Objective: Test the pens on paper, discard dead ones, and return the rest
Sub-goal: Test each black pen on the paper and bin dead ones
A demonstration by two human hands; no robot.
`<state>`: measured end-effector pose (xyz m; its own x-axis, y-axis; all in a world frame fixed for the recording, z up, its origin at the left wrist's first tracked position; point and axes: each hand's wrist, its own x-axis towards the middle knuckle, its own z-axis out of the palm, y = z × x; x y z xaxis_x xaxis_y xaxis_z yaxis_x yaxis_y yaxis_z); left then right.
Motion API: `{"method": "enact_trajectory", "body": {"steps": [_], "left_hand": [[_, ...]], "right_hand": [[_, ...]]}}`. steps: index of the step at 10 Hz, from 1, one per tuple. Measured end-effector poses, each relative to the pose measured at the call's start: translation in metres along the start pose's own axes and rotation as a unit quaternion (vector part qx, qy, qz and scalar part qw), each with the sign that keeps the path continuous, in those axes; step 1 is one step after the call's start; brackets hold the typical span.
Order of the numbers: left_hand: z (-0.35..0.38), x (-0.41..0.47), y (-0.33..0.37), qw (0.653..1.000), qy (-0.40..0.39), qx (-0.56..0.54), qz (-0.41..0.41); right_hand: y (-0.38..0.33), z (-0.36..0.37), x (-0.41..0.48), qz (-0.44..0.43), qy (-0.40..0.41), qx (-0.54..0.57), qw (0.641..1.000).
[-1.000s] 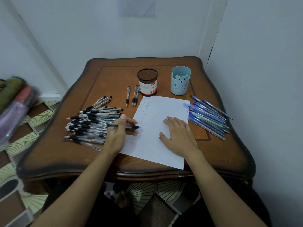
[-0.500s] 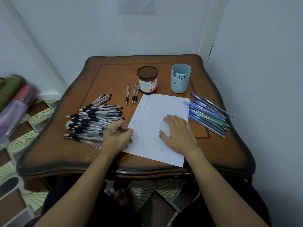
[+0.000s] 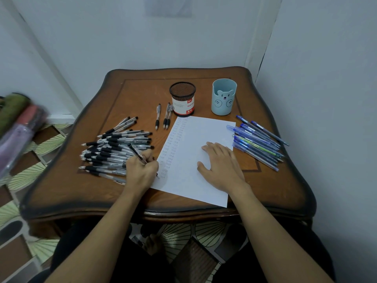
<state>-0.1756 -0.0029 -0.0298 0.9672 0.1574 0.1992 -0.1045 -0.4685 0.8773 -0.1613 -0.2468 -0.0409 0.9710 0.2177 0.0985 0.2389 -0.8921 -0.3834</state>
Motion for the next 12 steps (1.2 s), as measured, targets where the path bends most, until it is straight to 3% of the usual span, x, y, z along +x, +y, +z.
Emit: {"method": "enact_trajectory", "body": {"steps": [4,9,12], "left_hand": [[0.0027,0.0005,-0.0010,0.998,0.015,0.053,0.016],[0.0029,-0.0009,-0.0017,0.997,-0.008,0.038,0.067],[0.0036,-0.0016,0.0004,0.998,-0.017,0.035,0.057]], "right_hand": [[0.0001,0.0001,0.0001,-0.002,0.003,0.005,1.000],[0.0001,0.0005,0.0003,-0.002,0.007,-0.001,1.000],[0.0001,0.0008,0.0008,-0.001,0.006,-0.005,1.000]]}}
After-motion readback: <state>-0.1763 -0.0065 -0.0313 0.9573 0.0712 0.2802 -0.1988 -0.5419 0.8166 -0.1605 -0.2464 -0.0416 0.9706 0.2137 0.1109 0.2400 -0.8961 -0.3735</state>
